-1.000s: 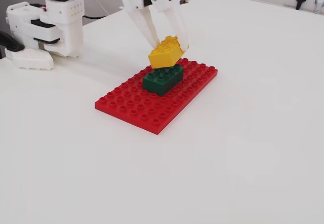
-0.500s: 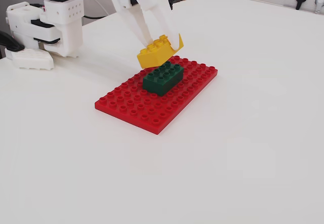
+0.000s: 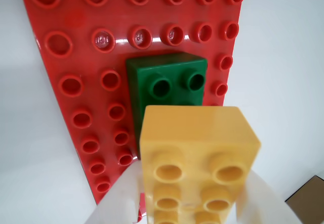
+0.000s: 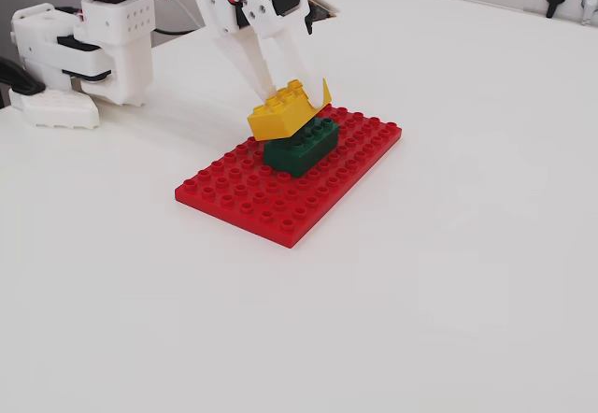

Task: Put yellow lego brick onto the green one

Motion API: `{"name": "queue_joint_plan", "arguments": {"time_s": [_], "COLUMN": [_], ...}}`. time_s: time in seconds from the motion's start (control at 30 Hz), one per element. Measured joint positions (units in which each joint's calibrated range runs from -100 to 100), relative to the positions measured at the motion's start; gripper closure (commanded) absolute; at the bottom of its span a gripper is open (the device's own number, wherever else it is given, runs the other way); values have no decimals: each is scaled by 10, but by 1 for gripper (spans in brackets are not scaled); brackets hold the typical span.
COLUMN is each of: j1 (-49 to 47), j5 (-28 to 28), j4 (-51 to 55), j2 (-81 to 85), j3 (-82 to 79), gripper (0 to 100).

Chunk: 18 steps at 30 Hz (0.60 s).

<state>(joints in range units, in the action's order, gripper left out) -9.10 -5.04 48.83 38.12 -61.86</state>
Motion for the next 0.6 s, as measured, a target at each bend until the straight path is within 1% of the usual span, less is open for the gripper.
{"name": "queue_joint_plan", "arguments": {"time_s": [0.23,0.37,0.6], "j1": [-5,-5,-5], "j5": [-1,0,34], "j4": [1,29,47], "j2": [0,8,8], "j3": [0,0,0], "gripper": [88,88,89]}}
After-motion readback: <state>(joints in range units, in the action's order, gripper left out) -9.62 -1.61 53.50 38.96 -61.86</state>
